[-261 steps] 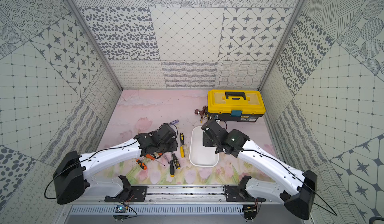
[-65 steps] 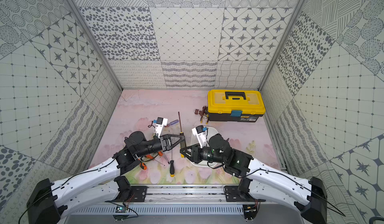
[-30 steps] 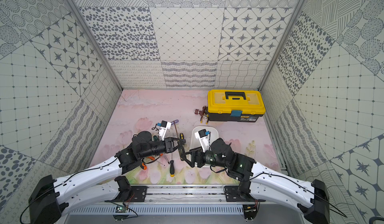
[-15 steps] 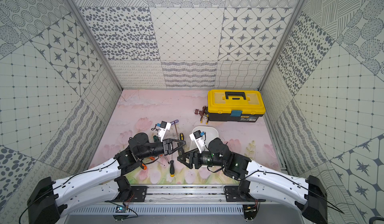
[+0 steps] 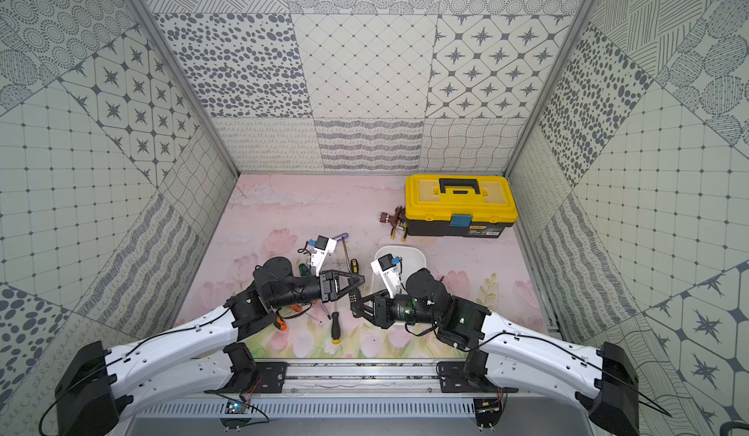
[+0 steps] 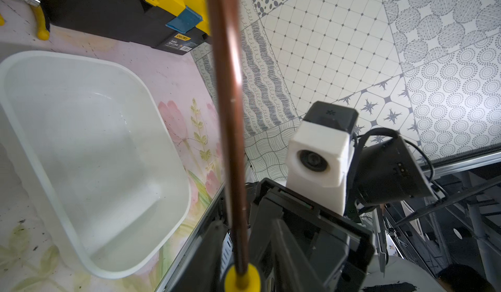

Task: Put the screwdriver on the desktop into the storage box
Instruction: Place the screwdriver in the storage box.

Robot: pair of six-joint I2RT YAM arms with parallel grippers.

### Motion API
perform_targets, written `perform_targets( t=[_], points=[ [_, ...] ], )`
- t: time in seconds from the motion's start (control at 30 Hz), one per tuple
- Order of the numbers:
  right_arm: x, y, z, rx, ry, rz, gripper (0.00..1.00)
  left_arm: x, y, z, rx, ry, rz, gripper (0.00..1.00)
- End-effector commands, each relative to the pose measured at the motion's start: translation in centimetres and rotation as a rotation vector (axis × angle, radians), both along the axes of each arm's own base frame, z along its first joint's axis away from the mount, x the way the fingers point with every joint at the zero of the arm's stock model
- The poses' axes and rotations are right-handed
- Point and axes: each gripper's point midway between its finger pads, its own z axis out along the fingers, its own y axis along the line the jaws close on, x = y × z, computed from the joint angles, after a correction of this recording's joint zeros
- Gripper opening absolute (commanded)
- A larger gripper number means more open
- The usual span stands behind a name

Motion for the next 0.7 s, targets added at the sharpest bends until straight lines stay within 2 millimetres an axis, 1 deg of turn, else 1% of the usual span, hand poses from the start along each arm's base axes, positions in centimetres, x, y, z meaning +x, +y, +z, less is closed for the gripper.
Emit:
perform_targets(
  t=[0.0, 0.07, 0.17, 0.23, 0.33, 0.4, 0.47, 0.53, 0.67],
  points=[
    [2.0, -1.3, 0.2, -0.062, -0.036, -0.125, 0.0, 1.3, 0.2, -0.9, 0.102, -0.028, 0.071, 0.69],
    [3.0, -2.4, -0.8, -0.138, -0.024, -0.202, 0.0, 2.1, 0.7, -2.4, 0.18, -0.021, 0.131, 0.76],
    [4.1, -4.5, -2.5, -0.256, 0.002, -0.315, 0.0, 3.2, 1.4, -4.1, 0.262, -0.006, 0.214, 0.79],
    [4.6, -6.2, -3.5, -0.327, 0.023, -0.392, 0.0, 3.8, 1.7, -5.0, 0.308, -0.004, 0.253, 0.79],
    [5.1, -9.0, -4.4, -0.434, 0.051, -0.505, 0.0, 4.6, 1.8, -5.9, 0.381, -0.017, 0.291, 0.78],
    [4.9, -10.6, -5.0, -0.502, 0.072, -0.548, 0.0, 5.1, 1.7, -6.4, 0.413, -0.017, 0.309, 0.77],
    [4.7, -11.7, -5.6, -0.553, 0.091, -0.578, 0.0, 5.3, 1.6, -6.8, 0.426, -0.003, 0.316, 0.77],
    [4.6, -12.2, -6.0, -0.579, 0.111, -0.593, 0.0, 5.2, 1.4, -7.3, 0.433, 0.006, 0.31, 0.76],
    [4.6, -12.1, -6.5, -0.608, 0.116, -0.592, 0.0, 4.7, 1.6, -8.2, 0.469, 0.013, 0.304, 0.76]
  ],
)
